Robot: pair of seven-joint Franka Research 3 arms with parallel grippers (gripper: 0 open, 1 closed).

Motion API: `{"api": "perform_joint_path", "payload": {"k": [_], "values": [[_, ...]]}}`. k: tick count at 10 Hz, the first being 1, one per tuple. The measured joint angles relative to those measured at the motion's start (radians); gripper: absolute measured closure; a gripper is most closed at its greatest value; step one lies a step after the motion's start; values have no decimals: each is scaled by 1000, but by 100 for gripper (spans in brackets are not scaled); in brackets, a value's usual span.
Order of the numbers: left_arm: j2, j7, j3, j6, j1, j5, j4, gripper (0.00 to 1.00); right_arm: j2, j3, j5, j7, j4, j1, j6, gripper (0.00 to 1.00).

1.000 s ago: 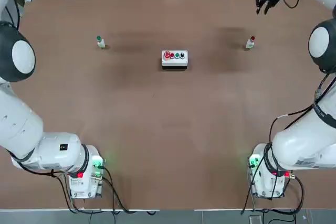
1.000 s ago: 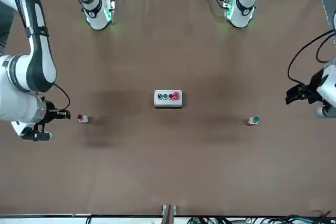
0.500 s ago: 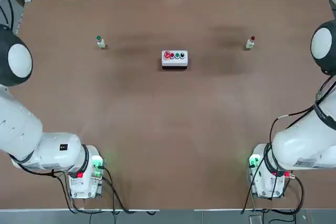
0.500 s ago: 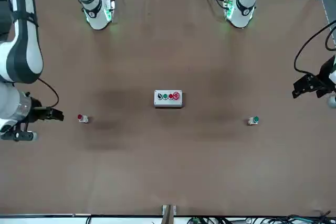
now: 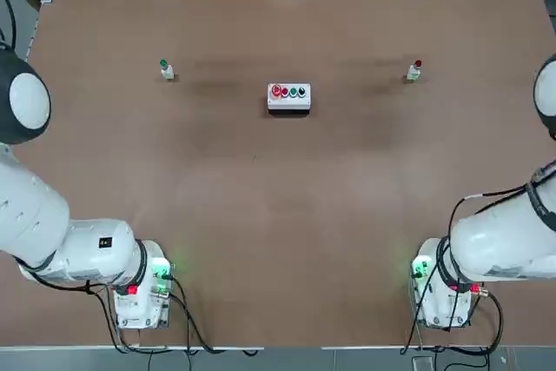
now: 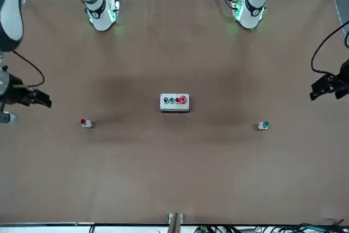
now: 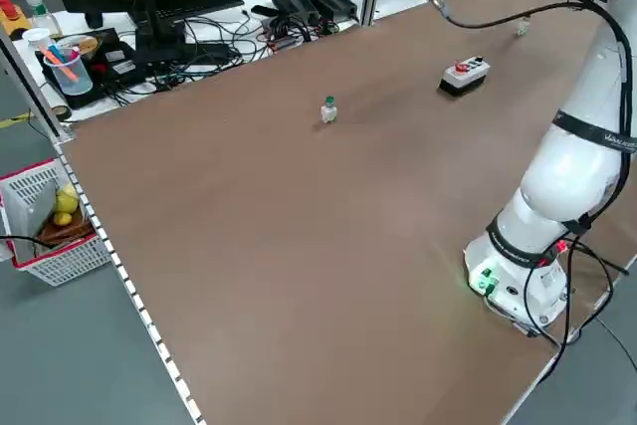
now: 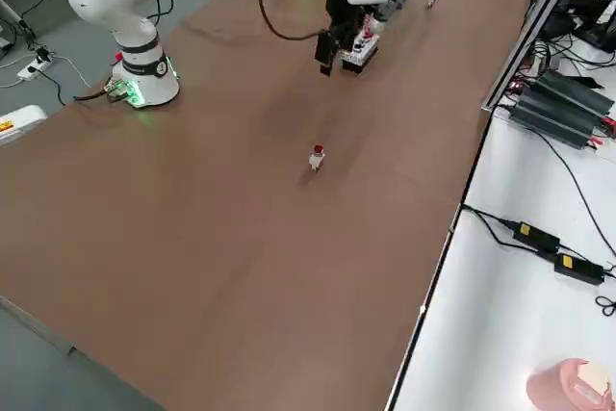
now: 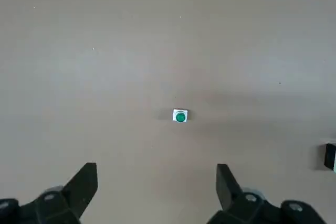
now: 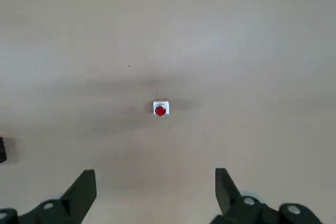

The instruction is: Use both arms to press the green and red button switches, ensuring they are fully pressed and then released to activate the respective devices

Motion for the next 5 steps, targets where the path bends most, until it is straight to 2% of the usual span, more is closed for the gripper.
{"api": "perform_joint_path", "payload": {"k": [2, 5], "values": [[0, 1, -2, 0, 0, 0, 0, 0, -88, 1, 0, 1, -10, 2, -96, 0], [0, 3, -8, -1, -2, 0, -1, 0, -160, 12, 1, 22, -16, 17, -141, 0]]}}
